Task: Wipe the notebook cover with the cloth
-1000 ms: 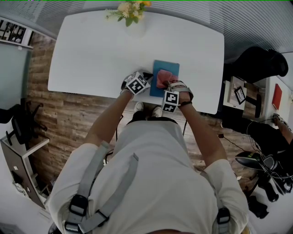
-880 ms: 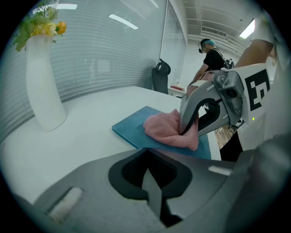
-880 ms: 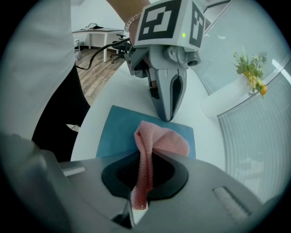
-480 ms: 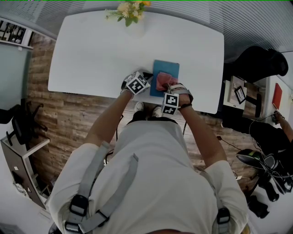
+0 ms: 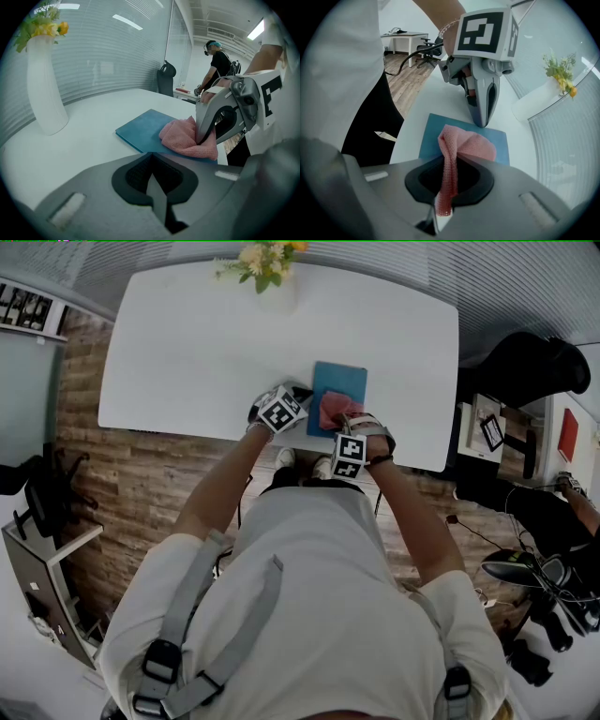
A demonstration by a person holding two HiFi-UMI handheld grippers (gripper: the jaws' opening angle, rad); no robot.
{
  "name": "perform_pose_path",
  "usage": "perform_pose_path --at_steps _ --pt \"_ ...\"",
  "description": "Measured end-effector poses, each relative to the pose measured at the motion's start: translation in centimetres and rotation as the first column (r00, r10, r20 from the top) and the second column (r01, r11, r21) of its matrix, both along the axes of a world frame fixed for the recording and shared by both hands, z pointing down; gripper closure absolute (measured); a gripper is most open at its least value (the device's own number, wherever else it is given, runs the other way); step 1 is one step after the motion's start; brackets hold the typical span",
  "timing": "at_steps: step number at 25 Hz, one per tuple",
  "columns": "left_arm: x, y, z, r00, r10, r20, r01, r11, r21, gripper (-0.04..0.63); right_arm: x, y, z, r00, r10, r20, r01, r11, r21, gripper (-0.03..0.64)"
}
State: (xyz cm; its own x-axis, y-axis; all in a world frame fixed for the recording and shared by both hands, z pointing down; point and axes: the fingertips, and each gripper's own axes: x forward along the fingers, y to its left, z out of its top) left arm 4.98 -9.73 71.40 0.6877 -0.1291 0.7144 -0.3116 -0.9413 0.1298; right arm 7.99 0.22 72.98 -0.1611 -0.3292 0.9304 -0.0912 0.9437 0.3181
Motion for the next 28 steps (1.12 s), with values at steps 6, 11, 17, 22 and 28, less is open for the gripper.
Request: perform_pose_path --at_steps 6,11,17,22,28 --pt "0.0 0.0 0.3 1.0 -0.002 0.002 0.002 1.0 0.0 0.598 -0.1 0.8 0.1 1.0 0.002 0.006 -0.002 1.0 -0.01 0.606" --pt "0.0 0.0 -0.1 1.0 -0.003 0.003 0.003 1.0 0.001 0.598 -0.3 1.3 0.0 1.0 0.006 0.012 -0.006 1.0 -0.019 0.606" --pt "0.0 -0.1 -0.1 1.0 -0.003 -0.004 0.003 1.0 0.007 0.598 -0.5 2.1 -0.1 1.0 0.008 0.018 -0.007 1.0 -0.03 0.604" --pt "-0.1 -0.1 -0.2 1.0 -0.005 0.008 0.005 1.0 -0.002 0.598 -0.7 2.6 0.0 1.0 0.007 0.023 -0.006 0.999 -0.041 0.603" --pt "-0.1 0.1 0.2 1.0 -0.004 0.007 0.004 1.0 -0.005 0.598 -0.8 3.3 -0.1 1.0 0.007 0.03 -0.006 0.999 -0.048 0.6"
